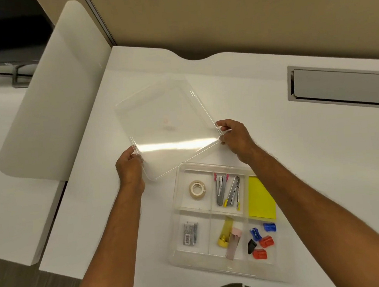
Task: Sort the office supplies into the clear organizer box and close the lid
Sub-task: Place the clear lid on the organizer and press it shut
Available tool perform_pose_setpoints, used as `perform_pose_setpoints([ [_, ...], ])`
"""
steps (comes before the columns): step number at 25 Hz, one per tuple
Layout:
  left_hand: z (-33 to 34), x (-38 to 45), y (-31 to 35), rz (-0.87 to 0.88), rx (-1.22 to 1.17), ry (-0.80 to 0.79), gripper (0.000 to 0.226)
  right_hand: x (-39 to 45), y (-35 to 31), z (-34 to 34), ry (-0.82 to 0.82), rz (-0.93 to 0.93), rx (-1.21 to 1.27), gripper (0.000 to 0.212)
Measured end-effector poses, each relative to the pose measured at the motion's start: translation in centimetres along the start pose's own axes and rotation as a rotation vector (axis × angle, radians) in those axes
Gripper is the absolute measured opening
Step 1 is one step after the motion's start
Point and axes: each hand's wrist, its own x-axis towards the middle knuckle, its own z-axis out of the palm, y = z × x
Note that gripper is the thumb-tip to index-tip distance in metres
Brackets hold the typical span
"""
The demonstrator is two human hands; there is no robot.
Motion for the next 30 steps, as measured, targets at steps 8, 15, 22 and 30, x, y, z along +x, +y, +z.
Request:
perform_pose_setpoints([
  [8,0.6,-4.2,3.9,0.136,-0.161,-0.132,0.027,-7.5,-5.0,-5.4,0.05,-0.223,0.266,0.037],
  [15,0.3,-11.6,8.7,0.069,-0.376,-0.588,0.08,-17.1,-4.6,-11.1,0.197,-0.449,0.364,0.035],
  [22,-1.0,-16.9,11.3,-0.075,-0.648,-0.916,0.095,-23.6,0.0,-12.9,0.435,-0.701,0.157,0.024],
  [30,-2.2,-17.6,5.8,-0.052,-0.439,-0.9,0.05,-27.5,6.8,-12.9,0.589,-0.622,0.137,0.028],
])
